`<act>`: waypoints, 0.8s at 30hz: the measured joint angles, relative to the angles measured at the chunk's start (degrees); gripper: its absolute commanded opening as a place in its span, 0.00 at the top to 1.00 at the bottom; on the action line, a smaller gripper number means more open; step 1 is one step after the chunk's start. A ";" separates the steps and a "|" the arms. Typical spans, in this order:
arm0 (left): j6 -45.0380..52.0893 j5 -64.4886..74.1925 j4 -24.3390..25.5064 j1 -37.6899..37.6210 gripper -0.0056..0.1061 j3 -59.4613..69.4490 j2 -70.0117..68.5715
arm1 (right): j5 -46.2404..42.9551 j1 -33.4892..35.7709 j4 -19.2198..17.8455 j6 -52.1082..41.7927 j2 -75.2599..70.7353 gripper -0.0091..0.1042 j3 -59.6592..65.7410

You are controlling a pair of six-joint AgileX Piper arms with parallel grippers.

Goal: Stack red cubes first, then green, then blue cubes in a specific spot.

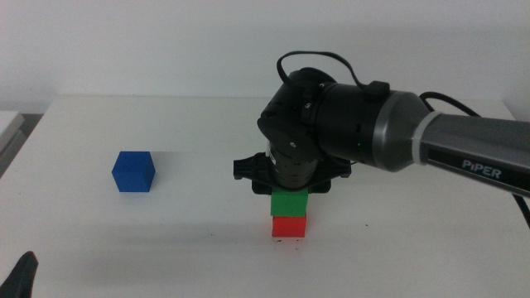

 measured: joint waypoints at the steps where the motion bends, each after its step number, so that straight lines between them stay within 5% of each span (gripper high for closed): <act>1: 0.00 0.00 0.00 0.00 0.11 0.00 0.00 | 0.00 0.00 0.00 0.00 0.26 0.91 0.00; 24: 0.00 0.00 0.00 0.00 0.11 0.00 0.00 | 0.00 0.00 -1.90 0.69 1.84 0.91 -0.03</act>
